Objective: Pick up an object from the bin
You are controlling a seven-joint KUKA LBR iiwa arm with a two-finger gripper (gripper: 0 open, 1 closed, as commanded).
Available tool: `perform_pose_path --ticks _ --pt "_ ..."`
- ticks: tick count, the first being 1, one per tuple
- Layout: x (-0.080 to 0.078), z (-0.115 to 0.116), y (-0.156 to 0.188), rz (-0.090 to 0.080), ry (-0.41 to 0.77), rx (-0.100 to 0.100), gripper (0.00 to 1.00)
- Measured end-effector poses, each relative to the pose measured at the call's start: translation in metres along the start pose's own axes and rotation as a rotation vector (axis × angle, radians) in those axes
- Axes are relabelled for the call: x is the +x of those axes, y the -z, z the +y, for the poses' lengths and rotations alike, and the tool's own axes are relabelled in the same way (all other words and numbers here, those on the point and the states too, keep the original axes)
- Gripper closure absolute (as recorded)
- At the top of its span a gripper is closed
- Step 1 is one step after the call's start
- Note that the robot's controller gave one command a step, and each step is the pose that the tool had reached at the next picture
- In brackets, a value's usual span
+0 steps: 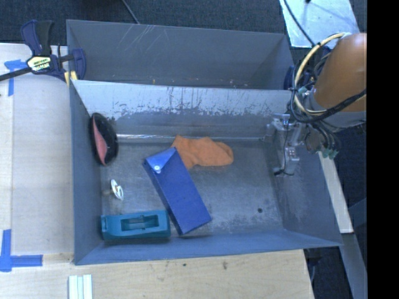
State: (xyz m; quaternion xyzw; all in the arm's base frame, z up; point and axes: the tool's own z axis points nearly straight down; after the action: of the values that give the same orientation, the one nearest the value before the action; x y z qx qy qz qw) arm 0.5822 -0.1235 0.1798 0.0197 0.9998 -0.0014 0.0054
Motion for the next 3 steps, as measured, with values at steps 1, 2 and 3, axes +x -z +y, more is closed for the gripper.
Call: perform_pose_path --ticks 1,2,3 --pt "-0.019 0.012 -0.048 0.005 -0.074 -0.003 0.0" --pt "-0.027 0.058 -0.063 0.011 -0.072 0.0 0.0" --pt "-0.033 0.077 -0.097 0.005 0.005 -0.007 0.0"
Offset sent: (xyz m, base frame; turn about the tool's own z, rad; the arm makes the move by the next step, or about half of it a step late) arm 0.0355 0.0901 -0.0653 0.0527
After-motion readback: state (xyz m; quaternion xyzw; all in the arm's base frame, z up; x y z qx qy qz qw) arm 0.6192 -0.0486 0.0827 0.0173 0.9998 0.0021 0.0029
